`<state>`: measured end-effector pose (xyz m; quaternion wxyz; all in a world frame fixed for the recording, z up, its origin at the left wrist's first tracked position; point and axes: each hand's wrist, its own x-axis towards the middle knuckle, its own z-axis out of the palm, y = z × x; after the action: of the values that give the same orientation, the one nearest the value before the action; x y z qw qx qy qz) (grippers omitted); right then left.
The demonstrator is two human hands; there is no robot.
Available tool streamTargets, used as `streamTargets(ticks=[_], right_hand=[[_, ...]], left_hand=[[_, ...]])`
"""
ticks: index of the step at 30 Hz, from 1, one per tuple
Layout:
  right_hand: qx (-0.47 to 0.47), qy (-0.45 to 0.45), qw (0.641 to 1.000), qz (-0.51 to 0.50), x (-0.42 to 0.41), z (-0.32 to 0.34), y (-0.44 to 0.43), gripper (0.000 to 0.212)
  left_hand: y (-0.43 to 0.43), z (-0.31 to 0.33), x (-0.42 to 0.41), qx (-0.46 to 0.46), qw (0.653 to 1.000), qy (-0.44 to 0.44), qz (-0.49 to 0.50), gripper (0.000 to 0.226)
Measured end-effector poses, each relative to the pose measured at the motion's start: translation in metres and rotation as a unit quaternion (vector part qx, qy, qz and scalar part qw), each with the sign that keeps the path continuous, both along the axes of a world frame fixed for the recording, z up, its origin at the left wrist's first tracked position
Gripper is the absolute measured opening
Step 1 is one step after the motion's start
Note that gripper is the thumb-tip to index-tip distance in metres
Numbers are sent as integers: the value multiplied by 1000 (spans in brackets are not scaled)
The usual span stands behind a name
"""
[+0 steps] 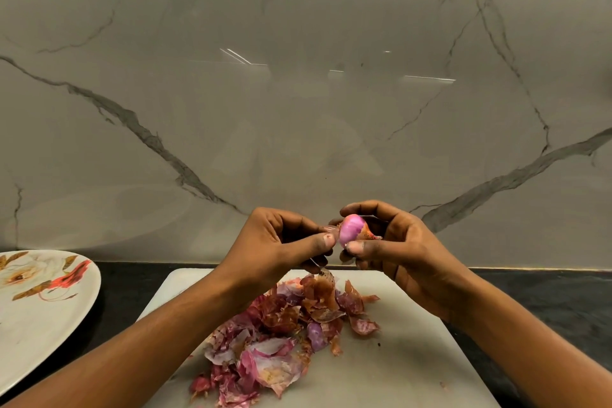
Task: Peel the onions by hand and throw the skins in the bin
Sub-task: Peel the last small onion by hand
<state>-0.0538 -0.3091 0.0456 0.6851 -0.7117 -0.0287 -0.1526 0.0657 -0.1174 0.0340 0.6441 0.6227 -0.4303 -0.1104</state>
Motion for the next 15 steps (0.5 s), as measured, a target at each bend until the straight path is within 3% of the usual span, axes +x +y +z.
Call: streamTargets(ticks=[10,15], right_hand=[[60,9,998,23,2,0,-1,54],[25,7,999,21,1,-1,-4,55]], left_hand=[[1,2,4,-31,997,-20,63,8],[2,2,5,-46,996,-17,73,9]])
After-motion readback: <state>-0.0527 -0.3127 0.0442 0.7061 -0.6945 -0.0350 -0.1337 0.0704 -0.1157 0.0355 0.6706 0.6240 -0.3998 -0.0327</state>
